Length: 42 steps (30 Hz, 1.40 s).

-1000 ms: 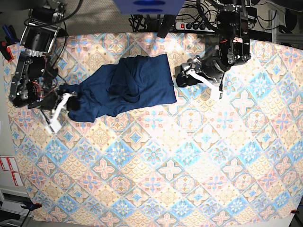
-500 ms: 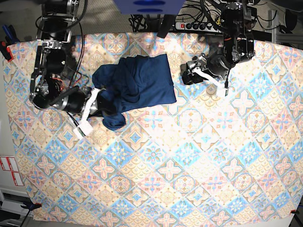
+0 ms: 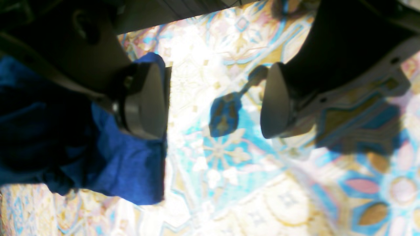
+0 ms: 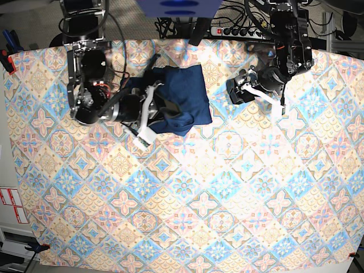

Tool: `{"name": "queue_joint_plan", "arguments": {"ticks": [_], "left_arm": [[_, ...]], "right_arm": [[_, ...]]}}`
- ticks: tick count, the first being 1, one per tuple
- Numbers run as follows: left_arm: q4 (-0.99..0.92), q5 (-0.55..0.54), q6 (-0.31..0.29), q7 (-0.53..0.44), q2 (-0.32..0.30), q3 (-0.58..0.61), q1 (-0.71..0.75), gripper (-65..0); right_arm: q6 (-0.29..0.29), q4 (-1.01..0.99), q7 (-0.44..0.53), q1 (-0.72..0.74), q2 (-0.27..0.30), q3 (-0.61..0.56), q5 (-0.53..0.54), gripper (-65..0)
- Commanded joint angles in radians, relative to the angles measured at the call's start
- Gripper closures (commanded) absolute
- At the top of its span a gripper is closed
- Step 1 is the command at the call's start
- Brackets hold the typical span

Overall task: Fold the T-shirt properly
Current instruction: 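Lift the right gripper's end and fold it over toward the left gripper, then move the left gripper onto the bundle's edge and grasp it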

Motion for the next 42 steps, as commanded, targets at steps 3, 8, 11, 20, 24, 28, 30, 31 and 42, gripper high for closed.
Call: {"name": "queue_joint_plan", "arguments": {"ticks": [3, 8, 11, 20, 24, 28, 30, 31, 42], "left_arm": [[0.020, -0.013, -0.005, -0.006, -0.002, 0.000, -0.008, -44.2], [0.020, -0.013, -0.005, -0.006, -0.005, -0.001, -0.008, -44.2], [0.020, -0.013, -0.005, -0.008, -0.005, -0.001, -0.008, -44.2], [0.020, -0.013, -0.005, -0.008, -0.005, -0.001, -0.010, -44.2], [0.020, -0.013, -0.006, -0.008, -0.005, 0.003, -0.005, -44.2], [0.035, -0.013, -0.006, -0.008, -0.005, 0.006, -0.005, -44.2], [0.063, -0.013, -0.006, -0.005, -0.002, 0.016, -0.005, -44.2], [0.075, -0.010, -0.006, -0.006, -0.005, 0.034, -0.007, -44.2], [0.041, 0.028, -0.006, -0.002, -0.029, 0.191, -0.177, -44.2]], "right_arm": [[0.003, -0.010, 0.054, 0.020, -0.001, -0.026, -0.061, -1.5], [0.003, -0.044, 0.131, 0.021, -0.007, -0.120, -0.173, -9.1], [0.003, -0.044, 0.135, 0.023, -0.007, -0.143, -0.211, -18.2], [0.003, -0.015, 0.141, 0.081, 0.022, -0.085, -0.214, -25.4], [0.003, -0.007, 0.143, 0.080, 0.076, 0.024, -0.214, -25.4], [0.003, -0.007, 0.143, 0.080, 0.085, 0.061, -0.214, -23.7], [0.003, -0.015, 0.143, 0.084, 0.085, 0.060, -0.214, -20.8], [0.003, -0.017, 0.143, 0.084, 0.082, 0.058, -0.214, -19.6], [0.003, -0.030, 0.144, 0.086, 0.079, 0.058, -0.216, -17.6]]}}
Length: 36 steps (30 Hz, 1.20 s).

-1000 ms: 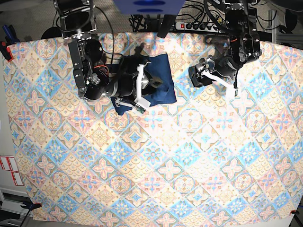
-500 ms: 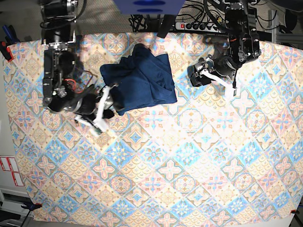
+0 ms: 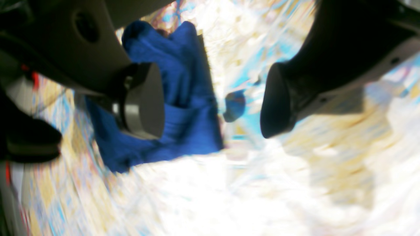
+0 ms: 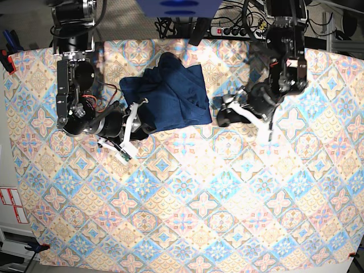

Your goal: Fold the T-shirt properly

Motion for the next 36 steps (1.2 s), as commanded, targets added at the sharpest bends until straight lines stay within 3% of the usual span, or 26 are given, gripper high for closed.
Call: {"name": "queue_joint_plan", "arguments": {"ticks": [1, 7, 17, 29, 31, 36], "left_arm": [[-0.024, 0.018, -0.002, -0.007, -0.007, 0.028, -0.031, -44.2], [-0.163, 0.072, -0.002, -0.012, -0.008, 0.154, -0.125, -44.2], [-0.149, 0.067, -0.002, -0.009, -0.013, 0.261, -0.122, -44.2], [-0.206, 0.076, -0.002, -0.015, -0.011, 0.323, -0.130, -43.7], [-0.208, 0.076, -0.002, -0.015, -0.010, 0.326, -0.130, -39.2], [-0.214, 0.078, -0.004, -0.016, -0.008, 0.366, -0.154, -15.6]], "right_arm": [[0.003, 0.015, 0.016, 0.015, 0.011, 0.006, 0.015, -17.6], [0.003, 0.023, 0.016, 0.013, 0.011, 0.013, 0.015, -17.6], [0.003, 0.023, 0.016, 0.013, 0.014, 0.015, 0.015, -17.6], [0.003, 0.014, 0.016, 0.018, 0.012, 0.013, 0.015, -17.5], [0.003, 0.014, 0.016, 0.018, 0.012, 0.013, 0.015, -17.5], [0.003, 0.014, 0.016, 0.018, 0.012, 0.013, 0.015, -17.4]]}}
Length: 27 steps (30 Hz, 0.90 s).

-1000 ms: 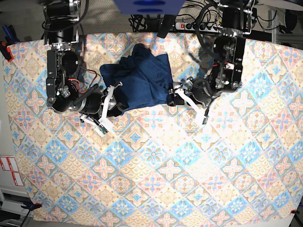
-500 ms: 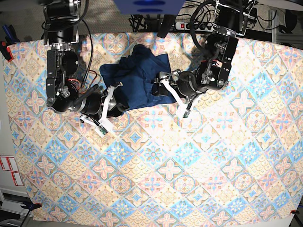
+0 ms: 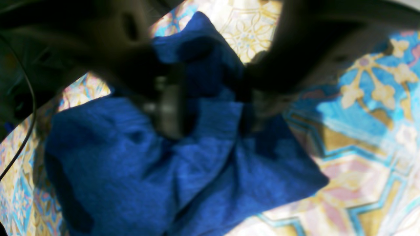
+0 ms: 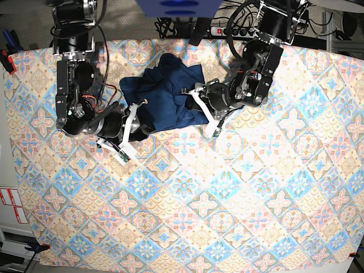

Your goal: Fold the T-shirt properly

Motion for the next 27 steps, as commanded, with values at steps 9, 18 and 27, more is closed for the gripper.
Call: {"name": "queue_joint_plan", "arguments": {"ticks": [9, 18, 27], "left_arm": [[0.002, -0.010, -0.005, -0.068, -0.002, -0.007, -0.021, -13.4], [0.080, -0.011, -0.005, -0.094, -0.043, -0.042, -0.021, -12.3], [0.080, -0.034, -0.005, -0.084, -0.040, -0.076, -0.012, -12.9]], "right_arm": [[0.003, 0.013, 0.020, 0.016, 0.005, 0.002, 0.020, -17.3], [0.003, 0.020, 0.020, 0.013, 0.005, 0.004, 0.020, -17.3], [0.003, 0.022, 0.020, 0.011, 0.005, 0.004, 0.020, -17.3]]}}
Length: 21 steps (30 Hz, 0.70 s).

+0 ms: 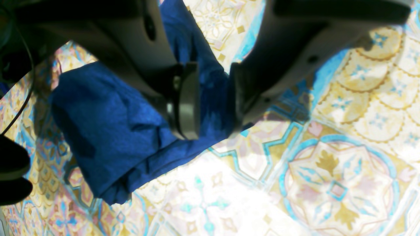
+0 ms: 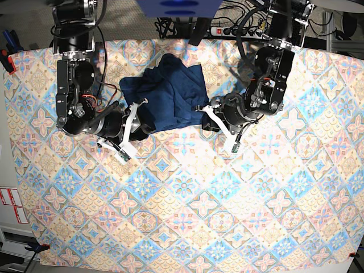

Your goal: Fold the T-shirt properly

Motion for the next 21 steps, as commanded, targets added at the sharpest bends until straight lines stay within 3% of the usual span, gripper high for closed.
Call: {"name": "queue_joint_plan", "arguments": {"ticks": [1, 4, 8, 11, 14, 19, 21], "left_arm": [[0.019, -0.041, -0.006, -0.007, 0.003, 0.029, -0.005, -13.1], [0.019, -0.074, -0.005, 0.062, 0.002, 0.075, -0.010, -20.8], [0.028, -0.076, -0.005, 0.116, 0.003, 0.075, -0.004, -41.4], [0.062, -0.073, -0.005, 0.117, -0.011, 0.073, 0.022, -51.6], [0.077, -0.071, -0.005, 0.116, -0.038, 0.073, 0.039, -53.3], [0.011, -0.070, -0.005, 0.110, -0.038, 0.073, 0.038, -50.2], [-0.019, -0.070, -0.005, 0.062, -0.038, 0.078, 0.038, -48.0]], "right_arm": [[0.003, 0.021, 0.020, 0.015, 0.007, 0.004, 0.020, -17.3], [0.003, 0.021, 0.020, 0.015, 0.007, 0.004, 0.020, -17.3], [0.003, 0.021, 0.020, 0.015, 0.007, 0.004, 0.020, -17.3], [0.003, 0.021, 0.020, 0.013, 0.007, 0.004, 0.020, -17.3], [0.003, 0.021, 0.020, 0.013, 0.007, 0.002, 0.020, -17.3], [0.003, 0.018, 0.020, 0.013, 0.007, 0.001, 0.020, -17.3], [0.003, 0.016, 0.020, 0.015, 0.007, -0.001, 0.020, -17.3]]}}
